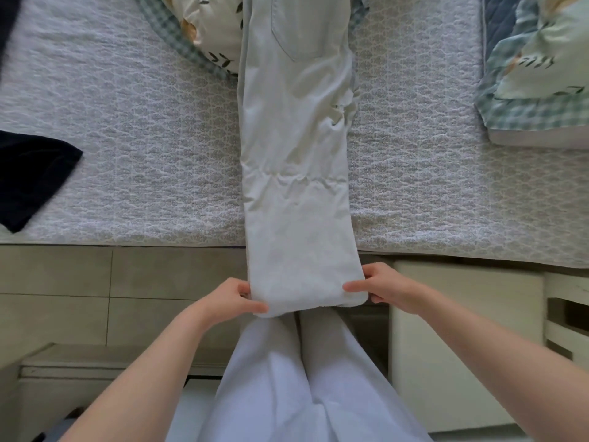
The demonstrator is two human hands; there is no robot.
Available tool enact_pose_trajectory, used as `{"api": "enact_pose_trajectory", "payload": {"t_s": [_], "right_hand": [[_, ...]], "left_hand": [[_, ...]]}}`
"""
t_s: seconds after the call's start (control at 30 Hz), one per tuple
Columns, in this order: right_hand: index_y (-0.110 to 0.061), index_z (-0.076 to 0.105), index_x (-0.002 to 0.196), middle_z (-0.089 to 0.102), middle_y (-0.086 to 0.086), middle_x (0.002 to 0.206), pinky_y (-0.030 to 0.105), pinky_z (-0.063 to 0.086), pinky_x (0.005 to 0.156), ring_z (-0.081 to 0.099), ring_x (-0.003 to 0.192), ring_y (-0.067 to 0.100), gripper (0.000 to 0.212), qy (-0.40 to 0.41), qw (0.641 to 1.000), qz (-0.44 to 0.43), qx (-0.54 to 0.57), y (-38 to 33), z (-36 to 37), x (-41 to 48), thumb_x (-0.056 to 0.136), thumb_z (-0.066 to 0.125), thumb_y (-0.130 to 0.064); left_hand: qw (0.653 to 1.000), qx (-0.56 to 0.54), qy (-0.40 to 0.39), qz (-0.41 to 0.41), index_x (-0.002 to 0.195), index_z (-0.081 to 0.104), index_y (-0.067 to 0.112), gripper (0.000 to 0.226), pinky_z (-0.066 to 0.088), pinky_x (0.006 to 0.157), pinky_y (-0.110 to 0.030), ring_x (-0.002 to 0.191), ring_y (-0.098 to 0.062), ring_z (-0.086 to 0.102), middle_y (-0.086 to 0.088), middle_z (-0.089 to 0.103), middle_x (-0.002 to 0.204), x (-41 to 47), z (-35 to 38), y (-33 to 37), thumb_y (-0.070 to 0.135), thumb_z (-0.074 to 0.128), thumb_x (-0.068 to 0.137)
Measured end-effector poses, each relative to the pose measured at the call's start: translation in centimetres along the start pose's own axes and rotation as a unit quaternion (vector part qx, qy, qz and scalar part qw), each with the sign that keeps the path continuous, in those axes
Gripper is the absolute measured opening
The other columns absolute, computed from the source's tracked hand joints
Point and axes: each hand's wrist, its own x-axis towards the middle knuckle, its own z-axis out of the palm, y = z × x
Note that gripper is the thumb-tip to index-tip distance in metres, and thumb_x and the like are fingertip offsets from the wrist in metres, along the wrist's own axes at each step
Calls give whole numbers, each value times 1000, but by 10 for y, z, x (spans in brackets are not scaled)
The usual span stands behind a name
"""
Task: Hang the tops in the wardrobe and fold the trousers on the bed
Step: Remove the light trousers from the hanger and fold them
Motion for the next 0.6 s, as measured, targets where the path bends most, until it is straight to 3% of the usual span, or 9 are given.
{"api": "enact_pose_trajectory", "payload": {"t_s": [0.07, 0.13, 0.23, 0.4, 0.53, 0.6], "right_hand": [[-23, 70, 108, 72, -1, 107, 21, 36, 61, 54, 76, 12, 28, -5, 1000, -3, -10, -1, 2, -9, 81, 74, -22], [-27, 65, 112, 71, -11, 111, 21, 46, 77, 64, 95, 8, 35, -19, 1000, -23, -5, -2, 3, -17, 81, 73, -12], [-23, 61, 117, 69, -8, 115, 27, 49, 96, 63, 109, 11, 50, -4, 998, -62, -20, -1, 6, -23, 76, 69, 4], [-27, 61, 116, 69, -4, 112, 32, 55, 88, 64, 104, 15, 50, 16, 997, -76, -9, 5, 10, -27, 73, 70, -4], [-26, 71, 98, 72, -6, 103, 22, 50, 78, 64, 91, 10, 22, -10, 994, -50, -96, 9, 12, -33, 80, 73, -14], [-22, 73, 101, 72, -6, 104, 20, 49, 86, 66, 97, 9, 24, -14, 990, -44, -131, 8, 14, -35, 78, 76, -17]], "left_hand": [[1000, 12, 7, -5, 98, 78, 20, 18, 50, 82, -17, 92, -2, 70, 10, 76, 96, -8, 9, -4, 19, 79, 80], [1000, -12, 13, -1, 102, 76, 20, 21, 52, 89, -23, 95, -5, 70, 10, 76, 99, -14, 16, -9, 20, 78, 81], [998, -63, 17, 13, 113, 72, 21, 30, 50, 99, -32, 103, -7, 69, 10, 74, 108, -24, 24, -10, 22, 76, 84], [990, -119, 46, 58, 126, 62, 20, 38, 51, 100, -40, 109, -11, 67, 7, 70, 119, -33, 25, -6, 22, 71, 90], [985, -145, 75, 46, 129, 44, 23, 55, 56, 84, -34, 100, -14, 71, 2, 72, 115, -38, 26, -7, 22, 76, 85], [986, -145, 75, 16, 131, 28, 35, 74, 56, 78, -33, 98, -17, 71, 0, 73, 111, -40, 31, -12, 23, 81, 80]]}}
